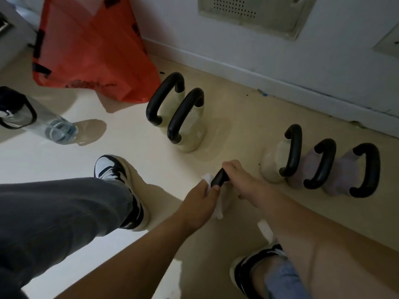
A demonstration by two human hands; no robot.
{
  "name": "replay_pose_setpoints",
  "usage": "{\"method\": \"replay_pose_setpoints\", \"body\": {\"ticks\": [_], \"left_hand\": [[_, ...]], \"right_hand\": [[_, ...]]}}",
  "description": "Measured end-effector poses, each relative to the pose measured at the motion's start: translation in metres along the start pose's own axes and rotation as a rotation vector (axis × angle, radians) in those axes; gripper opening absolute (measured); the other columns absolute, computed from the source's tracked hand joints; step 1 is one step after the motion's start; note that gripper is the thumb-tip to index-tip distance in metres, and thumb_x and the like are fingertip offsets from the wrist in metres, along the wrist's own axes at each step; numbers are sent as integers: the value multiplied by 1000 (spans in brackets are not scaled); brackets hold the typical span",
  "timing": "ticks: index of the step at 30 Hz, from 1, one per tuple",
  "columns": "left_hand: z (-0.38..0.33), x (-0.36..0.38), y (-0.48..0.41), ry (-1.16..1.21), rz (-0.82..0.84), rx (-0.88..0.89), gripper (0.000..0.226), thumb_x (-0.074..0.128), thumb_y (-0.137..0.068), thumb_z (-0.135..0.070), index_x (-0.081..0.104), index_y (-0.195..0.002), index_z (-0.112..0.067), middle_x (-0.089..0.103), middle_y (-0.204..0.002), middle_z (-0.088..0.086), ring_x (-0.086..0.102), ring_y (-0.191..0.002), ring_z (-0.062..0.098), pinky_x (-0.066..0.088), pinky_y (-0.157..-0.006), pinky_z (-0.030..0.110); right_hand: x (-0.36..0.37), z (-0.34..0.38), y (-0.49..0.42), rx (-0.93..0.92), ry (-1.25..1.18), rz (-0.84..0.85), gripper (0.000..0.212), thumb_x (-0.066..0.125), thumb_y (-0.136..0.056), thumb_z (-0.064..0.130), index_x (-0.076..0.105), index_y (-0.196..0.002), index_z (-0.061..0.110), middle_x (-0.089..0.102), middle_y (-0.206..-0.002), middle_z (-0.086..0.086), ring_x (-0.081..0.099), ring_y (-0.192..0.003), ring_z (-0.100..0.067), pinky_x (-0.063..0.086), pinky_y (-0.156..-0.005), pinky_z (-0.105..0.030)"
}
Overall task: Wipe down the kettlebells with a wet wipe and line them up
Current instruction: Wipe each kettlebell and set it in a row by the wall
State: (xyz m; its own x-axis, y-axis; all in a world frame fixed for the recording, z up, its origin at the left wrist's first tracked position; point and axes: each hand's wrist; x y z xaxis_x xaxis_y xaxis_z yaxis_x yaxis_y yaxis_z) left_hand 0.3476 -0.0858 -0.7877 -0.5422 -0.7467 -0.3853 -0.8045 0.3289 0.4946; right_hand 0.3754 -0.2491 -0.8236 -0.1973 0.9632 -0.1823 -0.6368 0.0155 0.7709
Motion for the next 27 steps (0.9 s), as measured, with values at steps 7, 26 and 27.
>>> {"method": "replay_pose_setpoints", "body": {"ticks": [7, 26, 27], "left_hand": [[15, -1, -9, -320, -48, 121, 32, 39, -105, -49, 51, -117, -23, 68, -96, -2, 66, -88, 14, 51, -77, 30], [29, -18, -51, 928, -558, -639, 51, 32, -104, -47, 60, -126, -11, 66, -110, 12, 62, -101, 26, 47, -98, 39], [18, -22, -58, 754, -535, -609, 51, 28, -104, -46, 58, -127, -12, 65, -117, 14, 61, -107, 30, 47, -101, 43]], "right_hand": [[10, -14, 4, -14, -76, -88, 61, 40, -72, 85, 57, -99, 32, 63, -109, 2, 59, -103, -17, 47, -96, -44], [22, 19, -21, -133, -15, -153, 34, 57, -95, 60, 58, -97, 26, 59, -88, 0, 53, -76, -17, 42, -70, -32], [23, 18, -21, -125, -18, -164, 35, 56, -95, 61, 57, -97, 26, 59, -85, 0, 53, -73, -17, 42, -68, -32]]}}
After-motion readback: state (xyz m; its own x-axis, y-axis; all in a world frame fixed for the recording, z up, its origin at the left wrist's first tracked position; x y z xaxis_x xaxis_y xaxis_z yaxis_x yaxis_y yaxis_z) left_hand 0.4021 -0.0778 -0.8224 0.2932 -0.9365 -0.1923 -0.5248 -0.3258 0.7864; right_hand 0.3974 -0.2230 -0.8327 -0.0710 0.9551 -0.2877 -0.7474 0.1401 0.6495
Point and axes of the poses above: each hand's wrist, its own y-axis away from the middle knuckle, its own x-axis out of the palm, z = x × y
